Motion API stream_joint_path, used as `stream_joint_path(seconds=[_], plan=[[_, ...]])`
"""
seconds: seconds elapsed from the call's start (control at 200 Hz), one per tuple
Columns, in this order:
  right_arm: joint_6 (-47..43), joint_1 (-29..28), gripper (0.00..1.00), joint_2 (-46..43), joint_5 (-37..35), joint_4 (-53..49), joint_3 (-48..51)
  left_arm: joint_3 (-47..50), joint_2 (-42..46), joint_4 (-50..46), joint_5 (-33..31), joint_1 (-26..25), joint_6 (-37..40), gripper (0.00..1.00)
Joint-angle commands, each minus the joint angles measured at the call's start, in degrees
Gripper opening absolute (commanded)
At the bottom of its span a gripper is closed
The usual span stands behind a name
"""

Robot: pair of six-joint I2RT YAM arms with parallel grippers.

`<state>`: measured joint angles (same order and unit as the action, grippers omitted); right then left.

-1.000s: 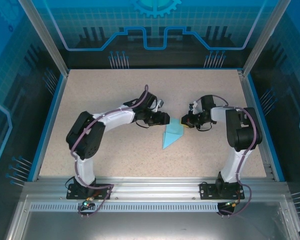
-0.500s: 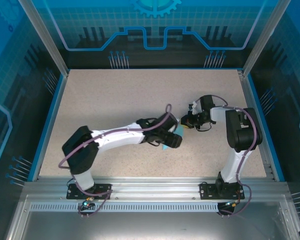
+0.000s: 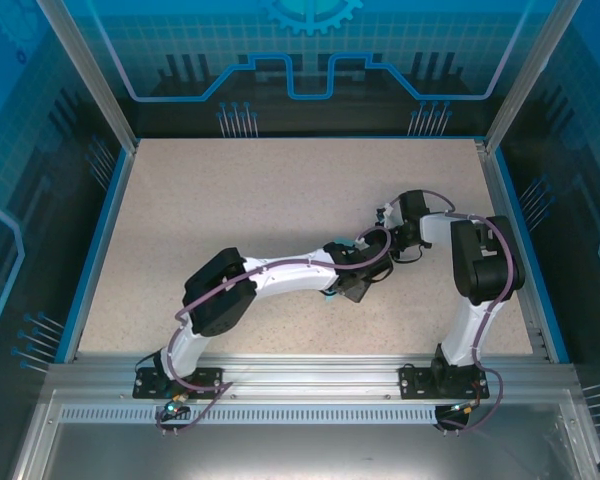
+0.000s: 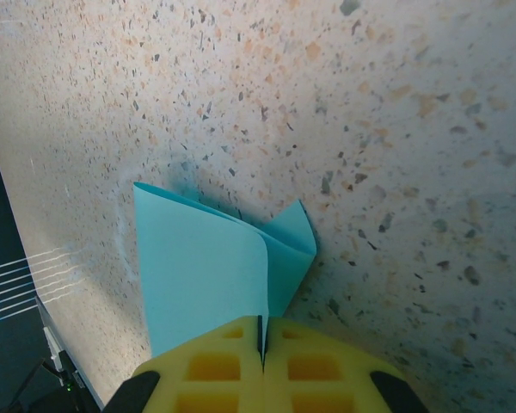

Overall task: Fold a paper plane with a square sheet of paper (fold left side to right side)
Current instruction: Fold the wing for the fifth time at the center of the table.

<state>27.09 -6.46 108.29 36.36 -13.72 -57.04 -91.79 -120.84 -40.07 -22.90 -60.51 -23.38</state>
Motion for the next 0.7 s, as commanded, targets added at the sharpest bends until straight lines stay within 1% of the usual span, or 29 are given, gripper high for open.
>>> stream_joint_path(seconds=[0.0,0.155,0.415,0.695], plan=[[-0.6,-0.9,0.00,-1.1,-0.2,-1.3,-0.2,-2.8,-2.1,-3.6,-2.7,-0.5,1.6,0.62],[-0.6,-1.1,0.00,-1.0,-0.2,-1.3,-0.3,-4.2,-3.9,-4.8,-2.8,-0.5,2.1,0.57],[-0.6,-1.2,0.00,-0.9,-0.2,-1.4,-0.4,-4.9,-5.6,-6.2,-4.7,-0.6,1.8,0.48],[-0.6,-1.3,0.00,-1.1,0.0,-1.5,-0.4,-4.5,-5.9,-6.5,-5.8,-0.5,1.4,0.42]])
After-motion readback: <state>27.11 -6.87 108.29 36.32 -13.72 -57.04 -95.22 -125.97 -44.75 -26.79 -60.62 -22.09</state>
